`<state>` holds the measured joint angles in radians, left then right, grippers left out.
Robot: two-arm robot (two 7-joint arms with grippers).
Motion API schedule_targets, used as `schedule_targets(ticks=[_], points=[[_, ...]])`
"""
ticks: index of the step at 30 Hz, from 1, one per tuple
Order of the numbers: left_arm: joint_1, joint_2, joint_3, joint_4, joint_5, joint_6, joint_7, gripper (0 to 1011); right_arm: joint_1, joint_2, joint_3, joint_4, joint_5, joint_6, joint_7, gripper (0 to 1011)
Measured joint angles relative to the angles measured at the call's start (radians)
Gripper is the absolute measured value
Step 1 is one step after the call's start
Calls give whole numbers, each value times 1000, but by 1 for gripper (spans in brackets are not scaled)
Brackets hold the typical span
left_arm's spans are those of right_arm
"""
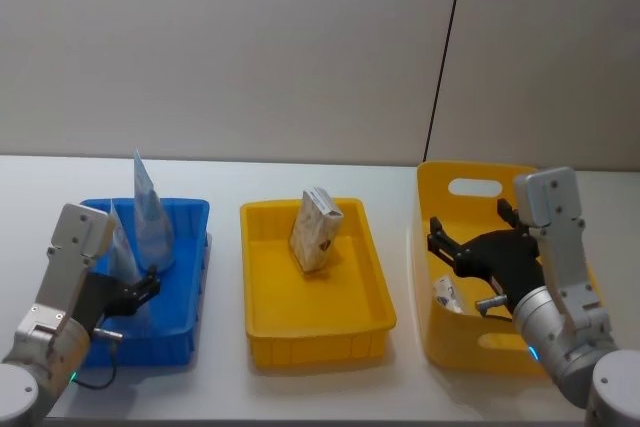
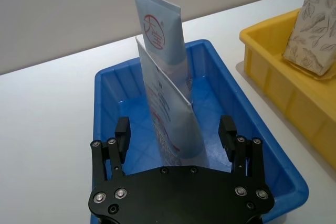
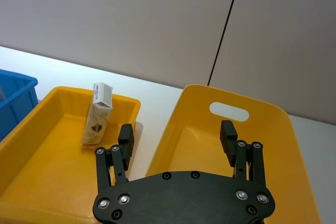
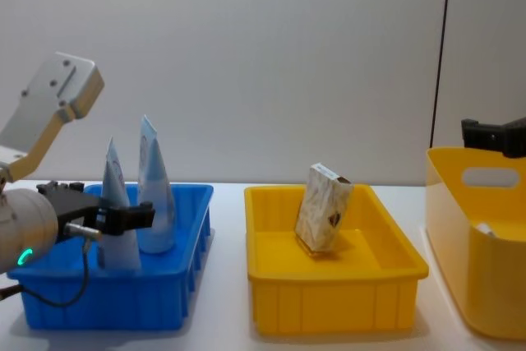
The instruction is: Bimanual collaborative sorting of washing and personal care products
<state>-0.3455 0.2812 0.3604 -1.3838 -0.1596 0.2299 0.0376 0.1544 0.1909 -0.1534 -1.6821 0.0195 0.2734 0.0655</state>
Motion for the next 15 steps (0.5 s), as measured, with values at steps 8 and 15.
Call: schedule_targets(ticks=[8, 15], points=[[-23, -9, 3, 50, 10, 1, -11, 929, 0, 0, 0, 0, 0, 0, 0, 1004], [-38, -16, 3, 85, 18, -10, -22, 740, 0, 0, 0, 0, 0, 0, 0, 1004]])
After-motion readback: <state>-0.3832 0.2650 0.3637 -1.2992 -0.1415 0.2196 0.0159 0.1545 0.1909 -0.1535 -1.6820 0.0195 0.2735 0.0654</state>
